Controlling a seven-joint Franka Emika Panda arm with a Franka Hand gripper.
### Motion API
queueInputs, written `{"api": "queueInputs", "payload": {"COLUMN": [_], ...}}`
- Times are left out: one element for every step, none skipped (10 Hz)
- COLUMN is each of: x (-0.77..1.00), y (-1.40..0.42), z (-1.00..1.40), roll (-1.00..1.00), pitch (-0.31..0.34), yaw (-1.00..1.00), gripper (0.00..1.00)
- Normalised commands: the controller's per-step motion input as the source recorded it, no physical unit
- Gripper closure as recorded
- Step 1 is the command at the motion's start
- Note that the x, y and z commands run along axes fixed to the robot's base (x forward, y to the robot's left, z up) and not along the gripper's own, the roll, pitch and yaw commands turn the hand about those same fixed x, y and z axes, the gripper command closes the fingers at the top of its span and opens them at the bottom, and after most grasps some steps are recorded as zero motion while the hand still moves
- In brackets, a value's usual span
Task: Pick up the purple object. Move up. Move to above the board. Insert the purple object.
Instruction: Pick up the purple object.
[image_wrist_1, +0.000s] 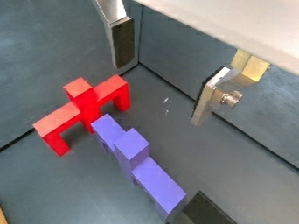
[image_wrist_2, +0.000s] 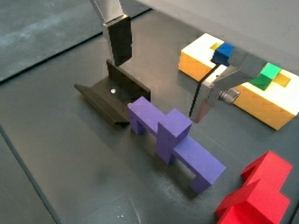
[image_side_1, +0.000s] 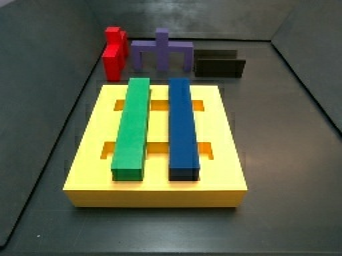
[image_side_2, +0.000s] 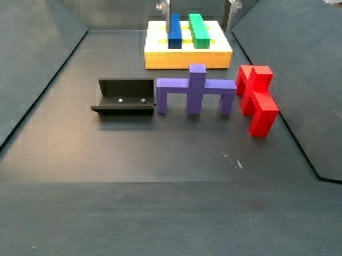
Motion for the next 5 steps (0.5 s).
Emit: {"api": "queueInputs", "payload": {"x": [0.0,0.0,0.0,0.0,0.0], "y": [-0.08,-0.08,-0.06,-0.1,-0.18], "z": [-0.19,-0.31,-0.41,-0.43,-0.45], "roll": [-0.09,-0.14,-0.16,-0.16,-0.13], "pitch": [-0.001,-0.031,-0.04,-0.069,-0.073], "yaw": [0.0,0.0,0.0,0.0,0.0], "gripper": [0.0,0.0,0.0,0.0,0.0]}}
